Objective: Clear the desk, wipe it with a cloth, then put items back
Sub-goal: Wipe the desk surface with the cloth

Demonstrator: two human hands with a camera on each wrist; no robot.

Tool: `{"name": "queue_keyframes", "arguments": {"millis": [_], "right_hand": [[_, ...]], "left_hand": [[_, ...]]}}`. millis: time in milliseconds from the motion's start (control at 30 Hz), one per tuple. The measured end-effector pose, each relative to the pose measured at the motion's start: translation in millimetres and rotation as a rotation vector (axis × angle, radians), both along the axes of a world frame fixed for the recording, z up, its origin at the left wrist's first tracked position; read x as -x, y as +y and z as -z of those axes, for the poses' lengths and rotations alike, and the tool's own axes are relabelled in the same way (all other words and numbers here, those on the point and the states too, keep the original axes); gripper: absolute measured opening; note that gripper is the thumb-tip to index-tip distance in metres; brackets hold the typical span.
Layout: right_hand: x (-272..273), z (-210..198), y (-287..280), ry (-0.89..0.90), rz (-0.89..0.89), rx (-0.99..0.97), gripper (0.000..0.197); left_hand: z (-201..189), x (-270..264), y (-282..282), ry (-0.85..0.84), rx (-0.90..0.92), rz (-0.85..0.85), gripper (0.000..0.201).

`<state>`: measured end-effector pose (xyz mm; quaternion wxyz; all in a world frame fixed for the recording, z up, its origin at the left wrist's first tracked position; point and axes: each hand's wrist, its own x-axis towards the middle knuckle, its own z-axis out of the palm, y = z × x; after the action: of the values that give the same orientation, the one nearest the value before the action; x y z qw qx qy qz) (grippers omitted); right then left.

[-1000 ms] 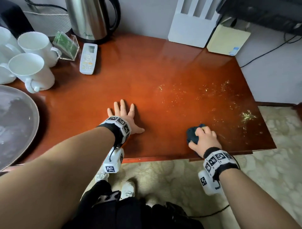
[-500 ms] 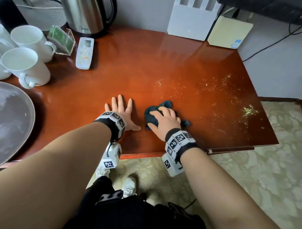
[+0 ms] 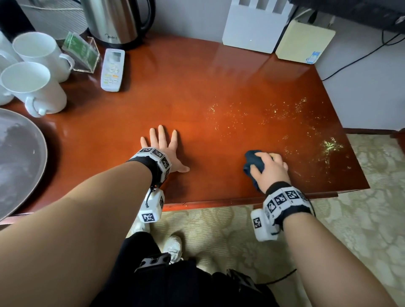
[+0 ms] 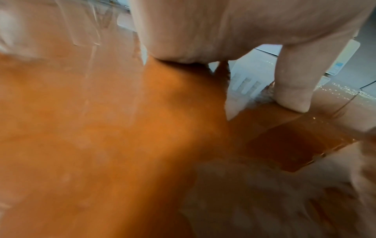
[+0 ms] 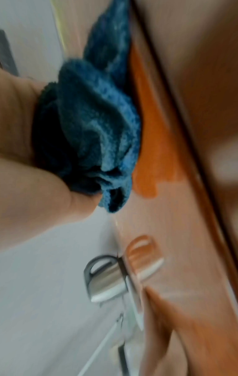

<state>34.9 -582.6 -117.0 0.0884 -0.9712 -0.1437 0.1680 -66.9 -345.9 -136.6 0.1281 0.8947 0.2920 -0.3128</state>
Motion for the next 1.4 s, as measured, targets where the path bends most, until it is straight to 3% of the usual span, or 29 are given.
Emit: {"name": "queue_keyframes", "arguments": {"millis": [133,200,400,533,633,733,1067,1267,1400], "right_hand": [[51.2,6.2,46.0,-0.029,-0.395,-0.050,0.045],[70.6,15.0,51.9,-0.022,-0.488,0.013,0.045],[53.9,13.4,16.8,0.026,-0.203,0.098,0.043],[47.2,5.9,26.4,-0.019,-0.052,0.111,0.043],[62.0,1.9,49.0,-0.050,-0.181,-0.017,0.044],[80.0,10.2,57.4,-0.006,-0.406,0.019,0.045],[45.6,10.4,10.6,-0.013,-0.151,0.049,0.043],[30.4,12.3,10.5,-0.034,-0.406,0.041,0.043],[1.9,14.1,-22.7,-0.016,-0.504,0.025,0.042]], "left_hand": [[0.6,0.0,2.2,0.007,0.007,0.020,0.115],[0.2,0.1,3.7,0.012,0.018,0.031,0.114],[-2.0,0.9,8.2,0.000,0.047,0.051,0.113],[-2.9,2.4,8.9,-0.013,0.049,0.061,0.114],[-3.0,4.3,9.3,-0.033,0.056,0.063,0.114],[-1.8,3.4,9.5,-0.033,0.059,0.060,0.114],[1.9,-1.1,6.1,-0.019,0.040,0.021,0.115],[-5.3,-1.9,-7.0,-0.030,-0.005,-0.078,0.111],[-7.7,-14.3,-45.5,-0.053,-0.088,-0.167,0.103]]}}
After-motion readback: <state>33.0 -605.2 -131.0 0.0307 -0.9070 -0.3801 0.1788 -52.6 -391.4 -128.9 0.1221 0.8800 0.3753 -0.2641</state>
